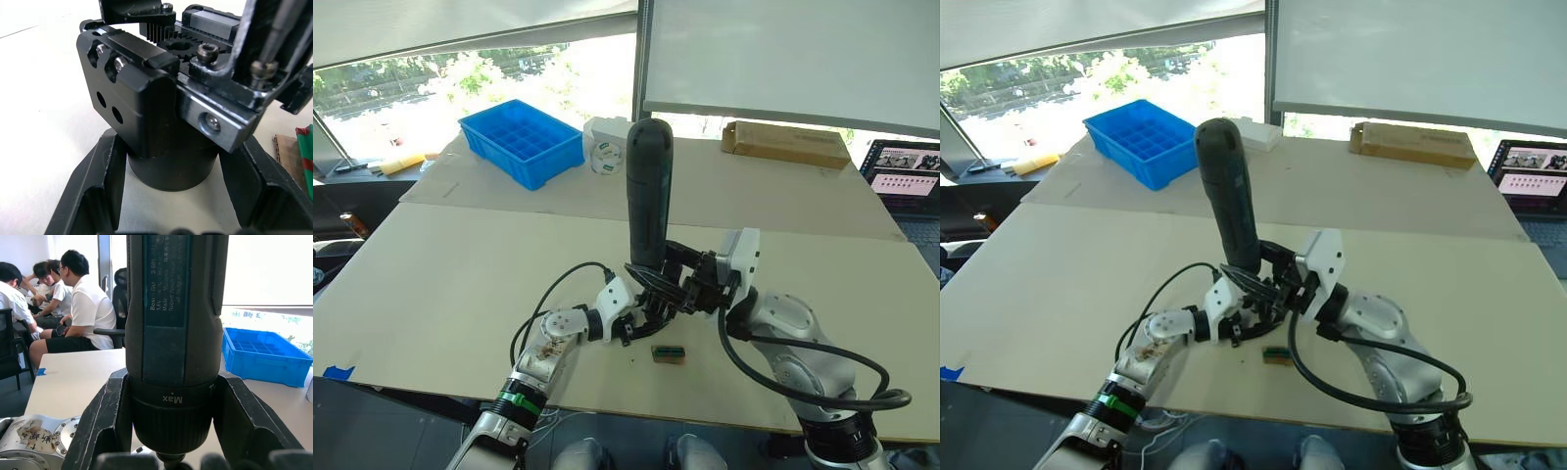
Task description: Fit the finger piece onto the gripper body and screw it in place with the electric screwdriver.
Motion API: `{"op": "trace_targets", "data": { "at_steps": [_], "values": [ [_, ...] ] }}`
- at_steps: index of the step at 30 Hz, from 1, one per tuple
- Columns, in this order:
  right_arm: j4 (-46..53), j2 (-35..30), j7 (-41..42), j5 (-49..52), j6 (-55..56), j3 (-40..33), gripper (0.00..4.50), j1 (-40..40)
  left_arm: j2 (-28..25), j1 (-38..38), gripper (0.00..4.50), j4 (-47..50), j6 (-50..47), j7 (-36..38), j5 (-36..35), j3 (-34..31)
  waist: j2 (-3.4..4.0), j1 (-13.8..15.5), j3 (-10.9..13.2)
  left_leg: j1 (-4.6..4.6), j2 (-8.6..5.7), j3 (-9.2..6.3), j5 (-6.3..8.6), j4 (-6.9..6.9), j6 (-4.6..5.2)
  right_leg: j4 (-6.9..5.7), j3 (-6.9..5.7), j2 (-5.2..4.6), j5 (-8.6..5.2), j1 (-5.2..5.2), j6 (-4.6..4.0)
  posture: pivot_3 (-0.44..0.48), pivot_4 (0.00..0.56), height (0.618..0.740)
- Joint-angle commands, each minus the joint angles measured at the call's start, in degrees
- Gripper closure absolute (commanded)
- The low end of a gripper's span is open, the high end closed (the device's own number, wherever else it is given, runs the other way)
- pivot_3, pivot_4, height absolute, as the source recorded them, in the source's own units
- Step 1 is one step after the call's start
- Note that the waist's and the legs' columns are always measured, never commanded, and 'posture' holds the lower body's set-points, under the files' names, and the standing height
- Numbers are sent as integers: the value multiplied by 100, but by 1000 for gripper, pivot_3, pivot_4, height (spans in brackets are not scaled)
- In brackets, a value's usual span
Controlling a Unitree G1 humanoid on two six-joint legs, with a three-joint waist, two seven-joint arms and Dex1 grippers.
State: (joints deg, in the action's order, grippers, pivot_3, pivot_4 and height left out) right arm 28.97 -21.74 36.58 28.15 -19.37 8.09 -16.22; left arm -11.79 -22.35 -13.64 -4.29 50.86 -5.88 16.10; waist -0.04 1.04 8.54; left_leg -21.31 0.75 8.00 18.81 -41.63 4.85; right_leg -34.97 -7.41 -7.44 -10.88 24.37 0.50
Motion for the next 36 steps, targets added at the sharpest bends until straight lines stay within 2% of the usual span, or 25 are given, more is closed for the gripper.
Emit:
{"op": "trace_targets", "data": {
  "at_steps": [1, 15, 36],
  "values": [
    [-229, -104, -26, -198, -330, 243, 2609, 261, 31, 72, 2236, -159, -237, 64, 24, 166, 1, 1, -1, 2, 0, 0, 0, 1, 0, 0, 1, 0, 0, -1, 0, 0, 150, 740],
    [-303, -21, -76, -376, -256, 467, 2609, 336, -11, 124, 2236, -55, -327, 69, 9, 167, 1, 3, -18, 14, 0, -3, 7, 13, 0, 7, 1, -5, -3, -6, 2, 0, 150, 740],
    [-637, 153, -166, -478, -16, 263, 2609, 518, -6, 99, 2236, -28, -387, 72, 8, 172, 0, 16, -36, 22, 0, -3, 19, 38, -24, 18, -1, -7, -5, -6, 0, 0, 150, 740]
  ]
}}
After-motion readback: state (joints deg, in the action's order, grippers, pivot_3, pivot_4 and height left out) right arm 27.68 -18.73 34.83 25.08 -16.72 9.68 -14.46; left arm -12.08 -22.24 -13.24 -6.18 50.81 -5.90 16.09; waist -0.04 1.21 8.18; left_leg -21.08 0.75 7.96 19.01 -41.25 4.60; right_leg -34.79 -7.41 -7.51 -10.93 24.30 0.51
